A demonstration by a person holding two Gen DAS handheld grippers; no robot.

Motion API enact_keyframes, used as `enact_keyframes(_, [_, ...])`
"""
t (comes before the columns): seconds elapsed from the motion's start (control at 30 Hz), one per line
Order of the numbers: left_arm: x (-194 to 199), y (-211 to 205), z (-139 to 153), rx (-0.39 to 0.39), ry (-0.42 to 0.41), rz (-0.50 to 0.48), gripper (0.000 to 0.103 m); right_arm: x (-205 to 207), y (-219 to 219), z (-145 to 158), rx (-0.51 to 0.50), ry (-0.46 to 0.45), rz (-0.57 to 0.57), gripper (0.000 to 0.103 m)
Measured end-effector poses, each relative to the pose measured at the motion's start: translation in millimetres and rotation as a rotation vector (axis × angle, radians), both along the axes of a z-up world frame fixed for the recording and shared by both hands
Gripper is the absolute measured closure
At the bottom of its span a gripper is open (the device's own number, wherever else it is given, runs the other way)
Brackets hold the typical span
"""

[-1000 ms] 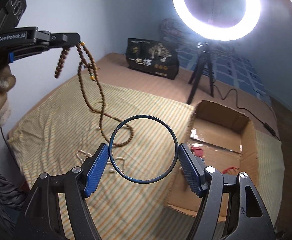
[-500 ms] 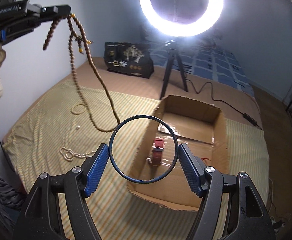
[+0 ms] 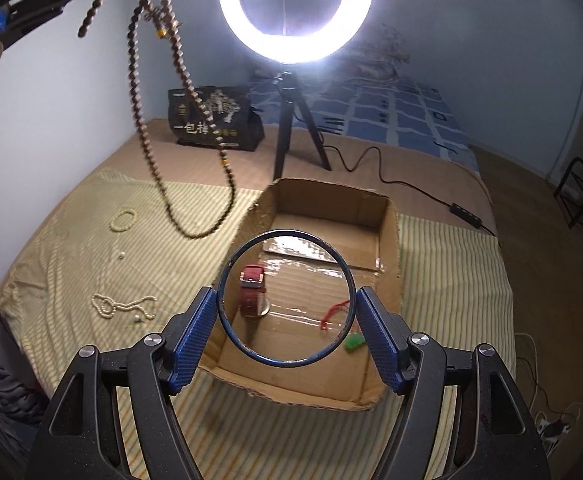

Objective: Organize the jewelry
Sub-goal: 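Lift the bead necklace and blue bangle and carry both over the box, then open both tools to drop the necklace and bangle into the box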

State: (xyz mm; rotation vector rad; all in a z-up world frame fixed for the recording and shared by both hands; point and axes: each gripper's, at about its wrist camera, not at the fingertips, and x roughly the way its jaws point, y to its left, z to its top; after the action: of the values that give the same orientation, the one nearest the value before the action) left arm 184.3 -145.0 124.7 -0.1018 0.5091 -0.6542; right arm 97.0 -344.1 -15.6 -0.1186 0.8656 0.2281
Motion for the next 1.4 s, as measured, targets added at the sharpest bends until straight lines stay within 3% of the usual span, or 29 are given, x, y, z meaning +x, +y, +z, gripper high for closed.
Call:
enact_keyframes(0.4, [26, -54, -17, 0.017, 0.011, -0.053, 0.102, 14, -18, -19, 0.000, 0.058, -0.027, 0.032])
enact_keyframes(0.67, [35, -68, -52, 0.062, 0.085, -0.088, 0.102, 17, -21, -30, -0.014, 0.087, -0.018, 0.032])
enact_keyframes(0.93, [40, -60, -106, 0.128, 0.182, -0.061, 0.102, 21, -28, -47, 0.010, 0.143, -0.026, 0.032])
enact_keyframes(1.2, [38, -51, -135, 0.165, 0.223, -0.042, 0.102, 26, -24, -61, 0.009, 0.176, -0.024, 0.032])
enact_keyframes(1.27, [38, -47, -140, 0.175, 0.239, -0.032, 0.101, 27, -22, -63, -0.001, 0.184, -0.022, 0.022])
enact_keyframes(1.4, [38, -32, -149, 0.188, 0.263, -0.006, 0.091, 27, -19, -62, -0.003, 0.180, -0.019, 0.021])
